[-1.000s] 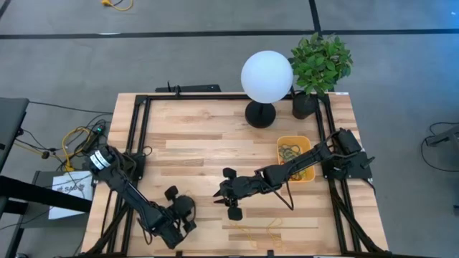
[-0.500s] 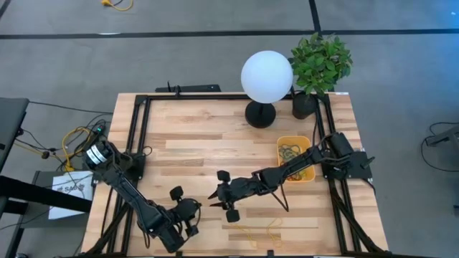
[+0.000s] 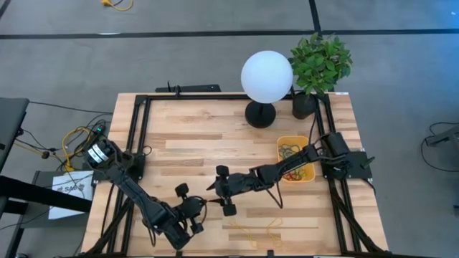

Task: Pick and place items into bin
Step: Put the yellow rubber band into the bin

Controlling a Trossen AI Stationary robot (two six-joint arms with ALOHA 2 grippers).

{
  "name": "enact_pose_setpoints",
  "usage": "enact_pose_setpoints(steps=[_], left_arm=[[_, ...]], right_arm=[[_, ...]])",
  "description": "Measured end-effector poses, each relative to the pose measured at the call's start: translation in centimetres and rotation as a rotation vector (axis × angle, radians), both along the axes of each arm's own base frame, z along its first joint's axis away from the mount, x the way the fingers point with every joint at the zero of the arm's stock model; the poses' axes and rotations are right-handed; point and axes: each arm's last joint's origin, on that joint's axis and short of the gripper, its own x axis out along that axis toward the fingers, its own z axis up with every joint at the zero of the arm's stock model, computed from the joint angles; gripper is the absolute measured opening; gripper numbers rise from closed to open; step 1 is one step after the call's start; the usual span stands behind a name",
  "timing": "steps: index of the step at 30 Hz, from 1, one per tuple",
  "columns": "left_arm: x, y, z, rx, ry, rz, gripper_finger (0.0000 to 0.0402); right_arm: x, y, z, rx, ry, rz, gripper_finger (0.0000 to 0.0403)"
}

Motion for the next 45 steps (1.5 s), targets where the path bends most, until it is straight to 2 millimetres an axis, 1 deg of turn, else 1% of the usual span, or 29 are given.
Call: enact_pose_setpoints(steps=[3,10,16,20,29,30,34,37,45], left_arm=[[0.3,0.4,0.1,0.021,-0.013,0.019,0.0000],[1.3,1.1,0.3,0.087,-0.052,0.037,0.0000],[2.3,0.7,0.9,0.096,-0.096,-0.019,0.0000],[2.6,0.3,1.3,0.105,-0.119,-0.054,0.0000],[2.6,0.3,1.2,0.104,-0.102,-0.066,0.0000],[2.6,0.3,1.2,0.096,-0.095,-0.072,0.0000],[2.6,0.2,1.0,0.060,-0.037,-0.134,0.0000],[2.5,0.1,0.9,0.043,-0.019,-0.148,0.0007],[2.3,0.4,0.7,0.068,0.004,-0.140,0.0056]], right_arm=[[0.1,0.0,0.3,0.008,-0.026,-0.001,0.0209],[-0.1,0.0,-0.1,-0.007,0.024,0.001,0.0201],[-0.1,-0.1,-0.2,-0.009,0.034,0.004,0.0179],[-0.3,0.0,-0.4,-0.016,0.059,0.007,0.0142],[-0.7,0.2,-0.9,-0.036,0.111,0.009,0.0016],[-0.7,0.3,-0.9,-0.036,0.111,0.010,0.0008],[-0.7,0.4,-0.8,-0.033,0.102,0.013,0.0010],[-0.7,0.4,-0.8,-0.033,0.102,0.013,0.0003],[-0.8,0.6,-0.8,0.015,0.117,-0.012,0.0002]])
